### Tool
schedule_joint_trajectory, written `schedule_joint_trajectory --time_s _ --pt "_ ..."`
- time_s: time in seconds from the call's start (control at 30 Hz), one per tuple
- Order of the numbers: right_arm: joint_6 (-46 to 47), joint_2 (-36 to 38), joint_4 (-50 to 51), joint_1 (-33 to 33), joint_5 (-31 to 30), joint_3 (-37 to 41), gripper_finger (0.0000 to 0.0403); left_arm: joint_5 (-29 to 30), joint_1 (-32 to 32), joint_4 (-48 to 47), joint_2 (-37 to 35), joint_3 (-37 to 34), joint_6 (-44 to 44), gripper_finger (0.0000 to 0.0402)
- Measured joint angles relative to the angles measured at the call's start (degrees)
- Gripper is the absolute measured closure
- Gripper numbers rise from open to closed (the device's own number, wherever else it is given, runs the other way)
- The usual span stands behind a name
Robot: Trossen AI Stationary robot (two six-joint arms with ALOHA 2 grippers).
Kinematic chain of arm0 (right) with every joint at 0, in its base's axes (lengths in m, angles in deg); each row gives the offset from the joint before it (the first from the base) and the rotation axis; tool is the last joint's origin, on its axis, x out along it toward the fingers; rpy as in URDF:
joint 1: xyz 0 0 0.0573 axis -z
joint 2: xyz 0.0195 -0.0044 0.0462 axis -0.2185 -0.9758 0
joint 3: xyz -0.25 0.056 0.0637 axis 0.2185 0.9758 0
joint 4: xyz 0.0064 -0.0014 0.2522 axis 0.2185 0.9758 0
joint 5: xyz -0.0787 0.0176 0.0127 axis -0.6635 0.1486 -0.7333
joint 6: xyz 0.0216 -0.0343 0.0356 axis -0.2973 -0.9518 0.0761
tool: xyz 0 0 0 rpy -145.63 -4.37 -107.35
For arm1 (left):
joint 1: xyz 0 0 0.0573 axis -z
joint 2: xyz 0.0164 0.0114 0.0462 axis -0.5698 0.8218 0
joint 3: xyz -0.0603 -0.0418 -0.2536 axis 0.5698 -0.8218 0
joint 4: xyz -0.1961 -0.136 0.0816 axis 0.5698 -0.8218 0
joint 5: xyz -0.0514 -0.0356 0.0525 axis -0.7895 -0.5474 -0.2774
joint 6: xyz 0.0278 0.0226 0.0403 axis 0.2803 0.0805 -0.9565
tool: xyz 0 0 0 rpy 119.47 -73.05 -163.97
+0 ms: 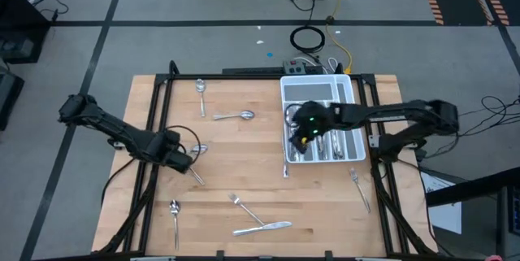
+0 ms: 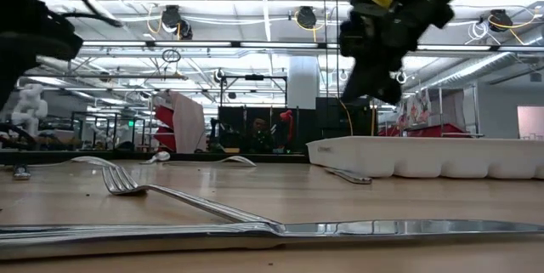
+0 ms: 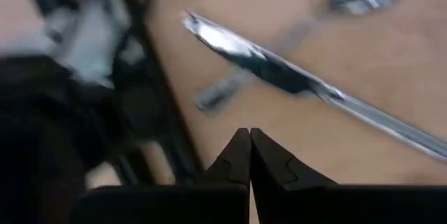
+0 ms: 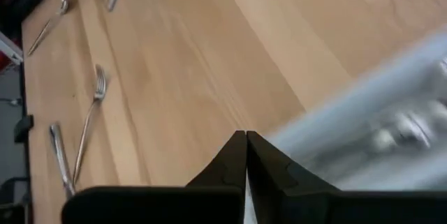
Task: Sort silverware
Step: Put the silver knife into the white silverware tray
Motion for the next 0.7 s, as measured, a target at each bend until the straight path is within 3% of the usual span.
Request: schedule_joint_trajectory --time_s 0.13,0.33,0.43,0.57,0.7 --pt "1.5 -5.3 -0.2 -3.7 -3.9 -7.5 0.0402 6.2 0.0 -2.5 0.9 -0.5 -0.1 0.0400" --pt "0.1 -8.6 -0.1 -7.2 -5.6 -16.0 0.0402 9.0 0.0 -2.1 5.5 -0.4 1.3 0.0401" --pt "0.9 -8.7 0.1 -8.3 -7.7 -17.5 0.0402 8.7 -0.6 1.5 9.1 0.6 1.5 0.0401" --pt "1.2 -8.5 0.6 -9.5 -9.9 -17.7 0.0402 8.3 -0.4 14.1 13.0 0.8 3.7 0.0401" --pt "1.5 -8.5 1.7 -9.7 -9.8 -17.7 0.0403 8.6 -0.3 14.8 19.3 0.6 3.1 0.0401"
